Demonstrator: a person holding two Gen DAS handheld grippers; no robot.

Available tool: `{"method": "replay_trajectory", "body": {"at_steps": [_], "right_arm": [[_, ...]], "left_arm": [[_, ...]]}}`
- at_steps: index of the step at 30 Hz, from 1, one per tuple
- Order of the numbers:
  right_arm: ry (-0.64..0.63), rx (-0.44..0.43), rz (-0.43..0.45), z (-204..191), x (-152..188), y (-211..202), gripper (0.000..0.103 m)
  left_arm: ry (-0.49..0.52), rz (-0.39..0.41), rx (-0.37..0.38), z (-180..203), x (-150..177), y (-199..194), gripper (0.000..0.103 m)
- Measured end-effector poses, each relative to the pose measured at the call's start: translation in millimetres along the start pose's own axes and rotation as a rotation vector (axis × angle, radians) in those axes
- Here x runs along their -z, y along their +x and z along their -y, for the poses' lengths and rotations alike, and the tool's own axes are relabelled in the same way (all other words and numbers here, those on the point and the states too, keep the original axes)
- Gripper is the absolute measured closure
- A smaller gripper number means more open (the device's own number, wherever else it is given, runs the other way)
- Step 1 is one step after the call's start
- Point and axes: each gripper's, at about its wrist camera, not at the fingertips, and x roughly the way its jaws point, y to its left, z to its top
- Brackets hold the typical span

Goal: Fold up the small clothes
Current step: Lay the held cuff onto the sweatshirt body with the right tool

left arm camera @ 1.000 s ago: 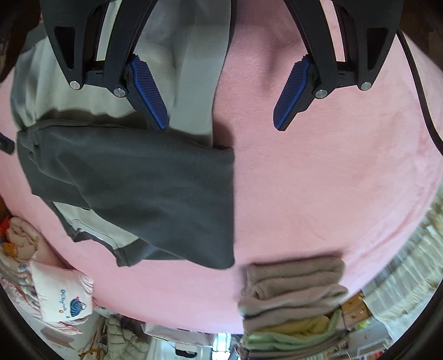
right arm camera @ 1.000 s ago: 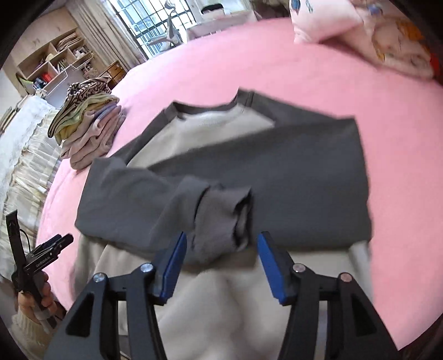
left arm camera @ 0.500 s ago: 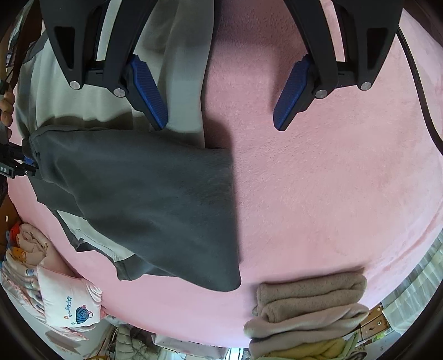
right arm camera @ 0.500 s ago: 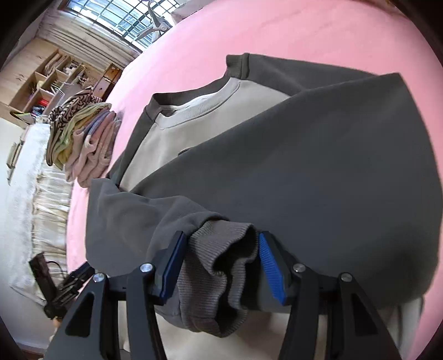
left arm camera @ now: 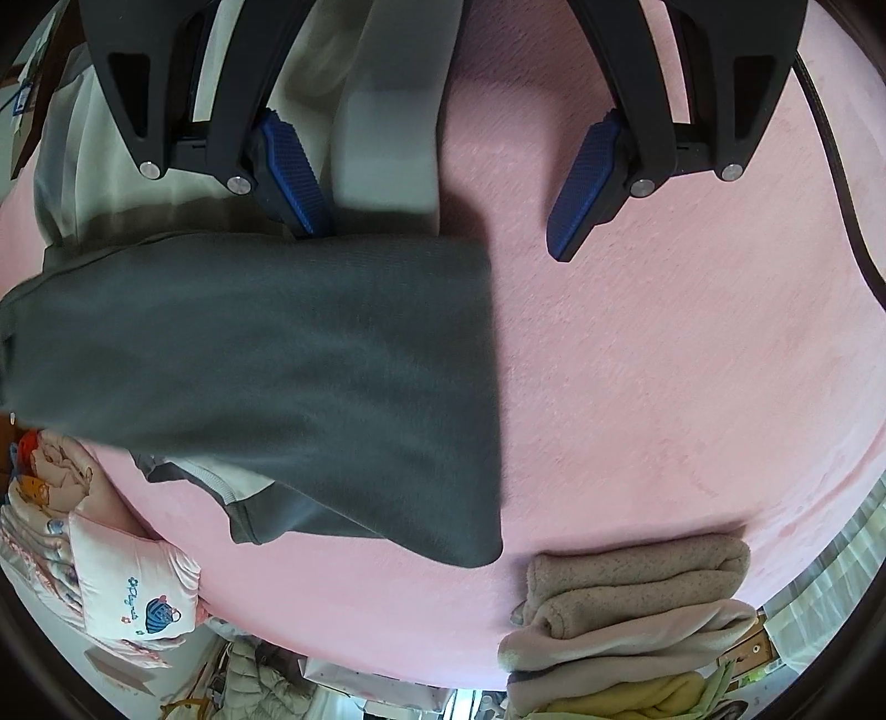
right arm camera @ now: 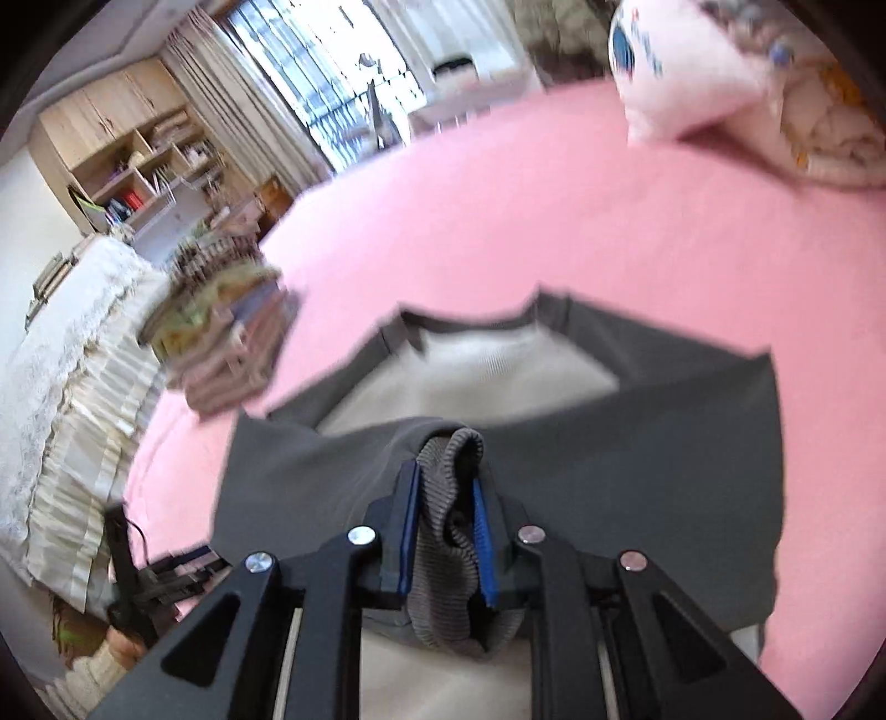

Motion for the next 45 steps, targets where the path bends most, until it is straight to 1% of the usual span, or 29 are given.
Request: {"method": "replay_trajectory", "body": {"at_steps": [3, 7, 10, 13, 14, 15, 17, 18, 19, 21, 22, 23, 25, 29, 31, 33, 35, 37, 39, 40, 41, 43, 45], "right_arm": [[-0.016, 0.005, 0.069, -16.5, -18.2, -15.6, 0.086], [-0.045, 0.013, 0.145, -38.0, -38.0, -29.5, 0.086], [-0.054, 0.007, 0.174, -47.7, -46.0, -36.4, 0.086], [-0.072, 0.036, 0.193, -51.2, -47.9, -40.4, 0.086], [-0.073, 0.049, 0.194, -50.1, -48.2, -40.8, 0.086], [-0.072, 0.063, 0.192, -46.8, -47.9, -40.8, 0.086], [-0.069, 0.098, 0.186, -37.2, -44.3, -40.7, 0.087], [-0.068, 0.118, 0.183, -31.9, -41.2, -39.4, 0.09], [-0.061, 0.143, 0.166, -21.3, -37.5, -36.4, 0.099], [-0.021, 0.161, 0.129, -1.3, -29.1, -30.1, 0.099], [-0.009, 0.182, 0.111, 9.2, -23.4, -26.0, 0.099], [0.002, 0.216, 0.087, 22.2, -14.5, -19.9, 0.099], [0.04, 0.256, 0.036, 48.0, 2.8, -8.3, 0.099], [0.133, 0.283, -0.037, 89.3, 31.1, 8.6, 0.099], [0.172, 0.276, -0.072, 103.3, 42.2, 17.7, 0.099], [0.178, 0.266, -0.09, 110.1, 46.7, 23.9, 0.099], [0.205, 0.225, -0.11, 117.3, 48.5, 27.1, 0.097], [0.261, 0.211, -0.113, 126.8, 48.2, 21.5, 0.095], [0.295, 0.174, -0.108, 133.2, 49.4, 13.7, 0.084], [0.302, 0.145, -0.107, 135.0, 51.4, 8.4, 0.074], [0.296, 0.116, -0.113, 134.2, 54.3, 5.0, 0.067], [0.264, 0.068, -0.139, 129.0, 62.1, 2.0, 0.065], [0.221, 0.044, -0.173, 119.5, 71.8, 1.4, 0.065]], "left_arm": [[0.009, 0.011, -0.005, 6.7, -2.3, 0.9, 0.025], [0.004, 0.034, -0.034, 12.5, -5.5, 2.8, 0.025], [-0.029, 0.071, -0.068, 11.7, -11.2, 1.5, 0.025], [-0.068, 0.105, -0.102, 6.7, -15.4, -0.8, 0.025], [-0.081, 0.117, -0.108, 4.4, -16.0, -1.7, 0.028], [-0.09, 0.123, -0.106, 2.4, -16.4, -1.8, 0.031], [-0.103, 0.119, -0.071, -1.3, -16.3, -0.4, 0.051], [-0.1, 0.116, -0.068, -1.4, -15.9, 0.9, 0.057], [-0.092, 0.113, -0.073, -4.2, -14.0, 1.9, 0.061], [-0.071, 0.118, -0.097, 1.5, -12.4, 2.1, 0.064], [-0.063, 0.12, -0.101, 6.2, -8.9, 0.8, 0.066], [-0.056, 0.119, -0.104, 7.3, -8.8, 2.2, 0.067], [-0.027, 0.119, -0.12, 14.7, -7.6, 3.0, 0.067], [0.039, 0.11, -0.141, 26.7, -4.2, 3.9, 0.067], [0.064, 0.108, -0.159, 30.2, -2.4, 4.6, 0.066], [0.071, 0.103, -0.167, 30.7, -1.7, 5.1, 0.064], [0.066, 0.086, -0.169, 30.2, -1.1, 4.0, 0.059], [0.075, 0.067, -0.169, 28.7, 0.3, 0.1, 0.055], [0.097, 0.056, -0.162, 27.0, 4.8, -7.8, 0.054], [0.11, 0.058, -0.157, 26.4, 7.6, -13.0, 0.054], [0.12, 0.062, -0.155, 26.4, 9.7, -16.3, 0.054], [0.151, 0.078, -0.159, 25.5, 15.4, -27.1, 0.053], [0.166, 0.09, -0.167, 24.3, 19.7, -34.7, 0.052]]}}
